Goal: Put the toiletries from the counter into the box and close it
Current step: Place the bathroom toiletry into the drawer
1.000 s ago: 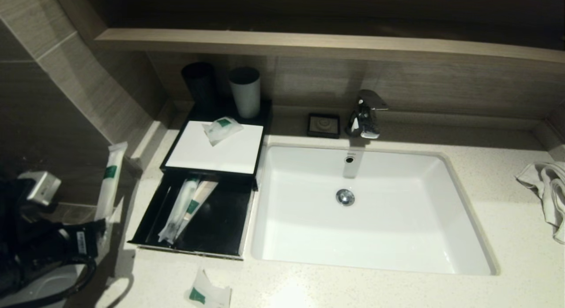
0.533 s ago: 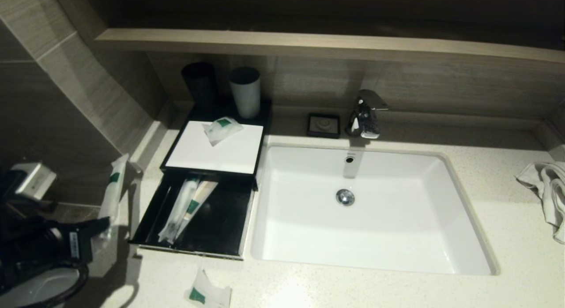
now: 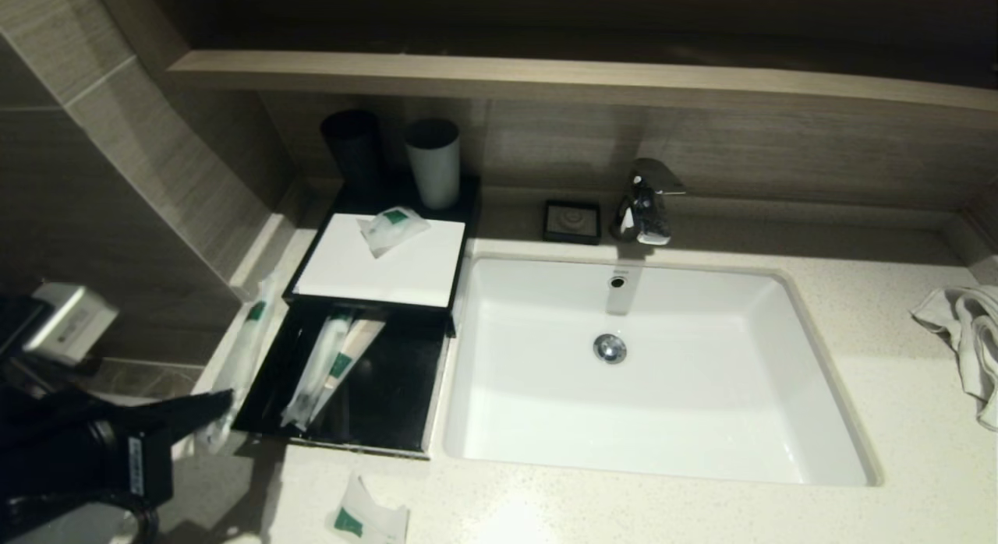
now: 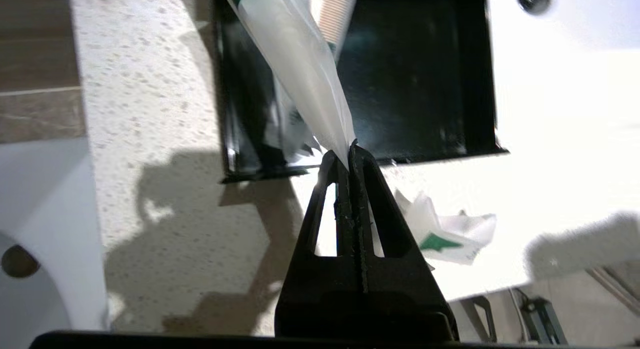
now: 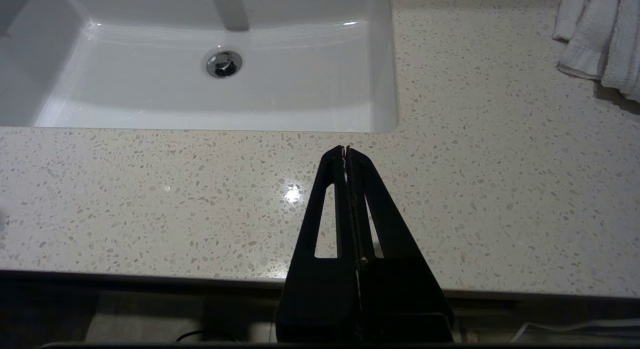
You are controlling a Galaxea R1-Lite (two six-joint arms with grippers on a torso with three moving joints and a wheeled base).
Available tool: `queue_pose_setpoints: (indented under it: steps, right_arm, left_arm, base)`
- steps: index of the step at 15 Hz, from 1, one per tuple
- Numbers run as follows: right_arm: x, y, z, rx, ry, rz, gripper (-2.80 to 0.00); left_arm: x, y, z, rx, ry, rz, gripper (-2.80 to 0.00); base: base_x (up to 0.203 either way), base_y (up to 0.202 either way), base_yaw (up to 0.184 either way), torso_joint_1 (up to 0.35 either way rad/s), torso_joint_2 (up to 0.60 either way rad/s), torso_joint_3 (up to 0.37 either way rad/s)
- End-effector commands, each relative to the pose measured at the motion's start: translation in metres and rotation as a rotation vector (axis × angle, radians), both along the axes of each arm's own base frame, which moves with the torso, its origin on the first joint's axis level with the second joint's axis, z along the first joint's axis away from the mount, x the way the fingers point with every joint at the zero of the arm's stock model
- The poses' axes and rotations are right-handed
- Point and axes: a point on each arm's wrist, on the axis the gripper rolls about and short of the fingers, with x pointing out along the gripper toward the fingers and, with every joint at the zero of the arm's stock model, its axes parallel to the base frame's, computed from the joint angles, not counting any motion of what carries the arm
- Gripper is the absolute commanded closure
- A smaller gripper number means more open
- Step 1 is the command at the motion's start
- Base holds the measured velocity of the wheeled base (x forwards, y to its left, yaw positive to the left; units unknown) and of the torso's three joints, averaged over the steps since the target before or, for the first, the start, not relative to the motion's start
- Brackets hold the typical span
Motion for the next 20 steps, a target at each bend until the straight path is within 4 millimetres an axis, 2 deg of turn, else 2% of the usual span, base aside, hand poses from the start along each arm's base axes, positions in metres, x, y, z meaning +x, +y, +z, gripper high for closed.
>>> queue_pose_setpoints:
  steps: [1, 6, 9, 14, 20]
  right_arm:
    - [0.000, 0.000, 0.000, 0.001, 0.002, 0.000, 0.00]
    - [0.000, 0.000, 0.000, -0.001, 0.002, 0.000, 0.00]
    - [0.000, 0.000, 0.000, 0.000, 0.002, 0.000, 0.00]
    - [0.000, 0.000, 0.000, -0.001, 0.002, 0.000, 0.00]
    - [0.000, 0.000, 0.000, 0.000, 0.002, 0.000, 0.00]
  left_arm:
    - [-0.011, -0.003, 0.003, -0.003, -0.007, -0.046, 0.00]
    - [-0.038, -0.003, -0.001, 0.000, 0.049, -0.137, 0.00]
    - [-0.043, -0.003, -0.007, -0.024, 0.101, -0.211, 0.00]
    - [-0.027, -0.009, -0.012, -0.015, 0.167, -0.224, 0.00]
    - [0.010, -0.021, -0.019, -0.004, 0.181, -0.216, 0.00]
  base:
    - [0.000, 0.000, 0.000, 0.000, 0.00, 0.000]
    - [0.000, 0.000, 0.000, 0.000, 0.00, 0.000]
    - [0.000, 0.000, 0.000, 0.000, 0.00, 0.000]
    - [0.000, 0.000, 0.000, 0.000, 0.00, 0.000]
    - [0.000, 0.000, 0.000, 0.000, 0.00, 0.000]
